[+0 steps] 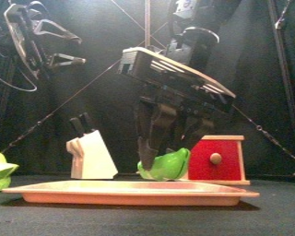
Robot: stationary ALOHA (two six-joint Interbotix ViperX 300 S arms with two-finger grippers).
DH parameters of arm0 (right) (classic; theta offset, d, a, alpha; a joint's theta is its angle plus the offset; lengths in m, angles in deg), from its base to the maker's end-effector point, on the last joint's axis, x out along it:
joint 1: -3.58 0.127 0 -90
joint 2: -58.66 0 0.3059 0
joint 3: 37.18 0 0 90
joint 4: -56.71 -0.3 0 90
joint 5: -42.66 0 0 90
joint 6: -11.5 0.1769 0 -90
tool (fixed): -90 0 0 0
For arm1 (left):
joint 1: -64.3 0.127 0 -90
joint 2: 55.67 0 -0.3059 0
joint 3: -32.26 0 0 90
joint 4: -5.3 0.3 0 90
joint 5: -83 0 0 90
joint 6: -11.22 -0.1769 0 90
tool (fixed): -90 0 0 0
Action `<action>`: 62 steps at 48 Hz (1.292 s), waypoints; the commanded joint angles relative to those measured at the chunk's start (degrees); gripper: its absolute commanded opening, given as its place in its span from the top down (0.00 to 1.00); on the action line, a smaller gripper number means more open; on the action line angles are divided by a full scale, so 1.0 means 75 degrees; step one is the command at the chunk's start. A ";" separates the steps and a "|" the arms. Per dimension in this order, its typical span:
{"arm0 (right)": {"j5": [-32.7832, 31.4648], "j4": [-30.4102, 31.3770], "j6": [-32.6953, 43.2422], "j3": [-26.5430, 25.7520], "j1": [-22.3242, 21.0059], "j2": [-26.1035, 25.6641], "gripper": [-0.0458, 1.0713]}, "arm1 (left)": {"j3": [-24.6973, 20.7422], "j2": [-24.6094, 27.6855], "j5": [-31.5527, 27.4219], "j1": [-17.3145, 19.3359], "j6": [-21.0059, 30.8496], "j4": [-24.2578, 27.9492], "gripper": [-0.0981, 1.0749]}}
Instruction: Put pea to right of plate
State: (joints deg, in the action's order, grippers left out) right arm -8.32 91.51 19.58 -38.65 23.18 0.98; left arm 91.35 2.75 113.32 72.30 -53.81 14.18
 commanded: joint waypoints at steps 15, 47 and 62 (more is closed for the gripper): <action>-0.1676 0.0059 0.0797 -0.0117 0.0586 -0.0902 0.33 | 0.0035 0.0000 0.0035 -0.0188 0.0047 -0.0164 0.18; -0.2438 -0.0598 0.3832 0.1828 0.1723 -0.1723 0.33 | 0.0363 0.0000 0.0035 -0.1418 0.0000 -0.0984 0.18; -0.2262 -0.0645 0.3914 0.2250 0.1641 -0.1723 0.32 | 0.0375 0.0000 0.0035 -0.1395 -0.0012 -0.0926 0.18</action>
State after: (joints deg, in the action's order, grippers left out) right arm -25.54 86.68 48.50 -22.04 35.75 -9.57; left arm 94.78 2.75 113.32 61.84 -53.73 7.06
